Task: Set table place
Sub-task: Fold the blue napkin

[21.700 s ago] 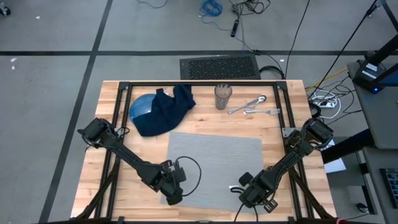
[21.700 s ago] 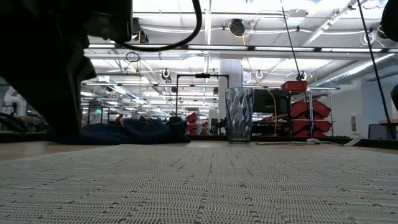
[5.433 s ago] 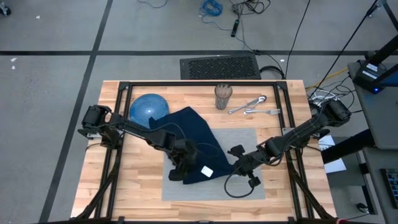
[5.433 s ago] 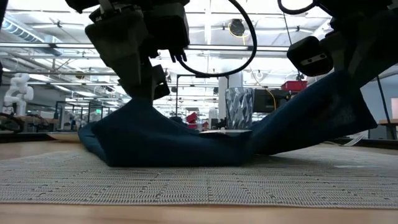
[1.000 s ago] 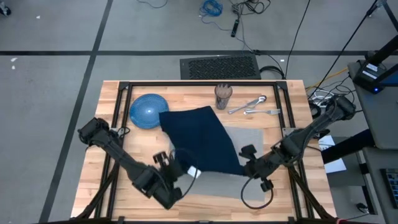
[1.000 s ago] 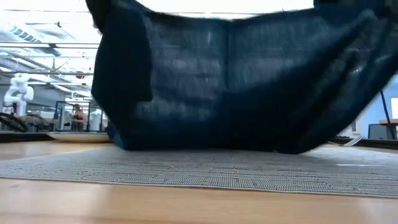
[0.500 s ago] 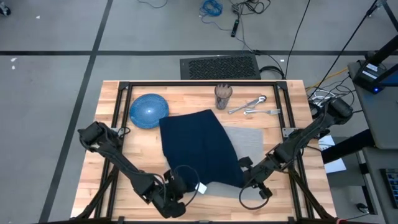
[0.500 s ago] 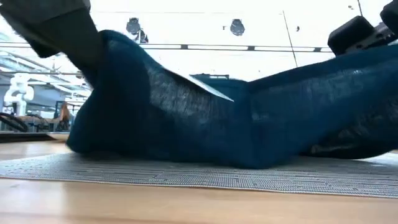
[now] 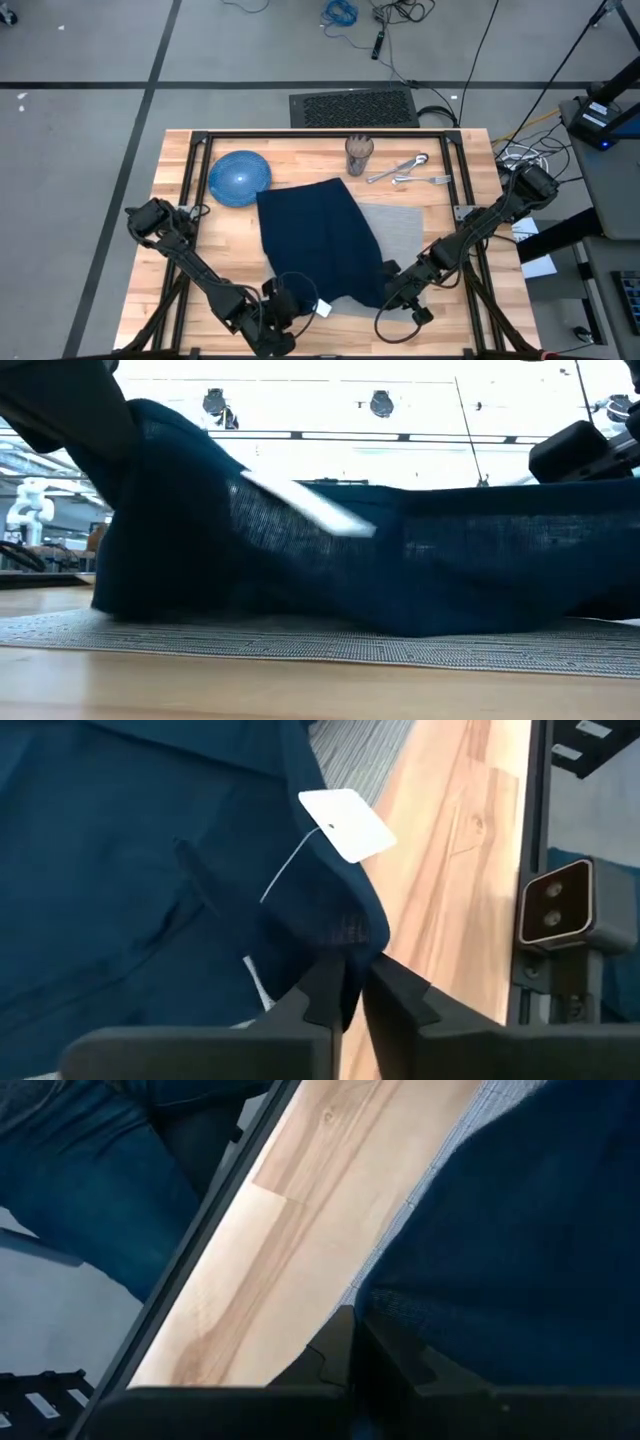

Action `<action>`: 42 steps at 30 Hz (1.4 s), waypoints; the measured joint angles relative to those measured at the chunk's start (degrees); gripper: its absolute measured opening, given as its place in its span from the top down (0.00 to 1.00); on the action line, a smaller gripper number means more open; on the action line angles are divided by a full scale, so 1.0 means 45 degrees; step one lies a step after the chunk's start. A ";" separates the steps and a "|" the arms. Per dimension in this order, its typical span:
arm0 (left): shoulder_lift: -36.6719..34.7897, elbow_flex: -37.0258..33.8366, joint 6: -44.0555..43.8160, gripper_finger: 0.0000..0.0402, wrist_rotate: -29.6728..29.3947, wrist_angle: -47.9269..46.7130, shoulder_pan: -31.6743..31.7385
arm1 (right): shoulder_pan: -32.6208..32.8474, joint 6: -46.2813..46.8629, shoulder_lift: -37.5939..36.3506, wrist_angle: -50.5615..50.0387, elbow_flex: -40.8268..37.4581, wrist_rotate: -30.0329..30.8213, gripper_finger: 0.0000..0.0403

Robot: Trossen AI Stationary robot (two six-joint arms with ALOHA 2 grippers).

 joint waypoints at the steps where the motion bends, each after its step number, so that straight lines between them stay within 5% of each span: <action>1: 0.0000 0.0000 0.0005 0.91 -0.0005 -0.0102 0.0000 | 0.0000 0.0000 -0.0004 0.0037 0.0000 -0.0004 1.00; 11: -0.0005 0.0005 0.0223 0.74 0.0648 -0.2335 0.0000 | 0.0000 0.0019 -0.0009 0.0064 0.0000 -0.0004 1.00; 22: -0.0005 0.0010 -0.0017 0.73 0.2593 -0.2369 -0.0339 | 0.0000 0.0148 -0.0014 0.0059 0.0000 0.0020 1.00; 30: -0.0015 0.0010 -0.1968 0.73 0.3551 -0.2355 -0.0899 | 0.0000 0.0146 -0.0014 0.0055 0.0000 0.0025 1.00; 42: -0.0024 0.0977 -0.2813 0.73 0.3435 -0.4940 -0.1681 | 0.0000 0.0106 -0.0018 0.0040 0.0000 0.0010 1.00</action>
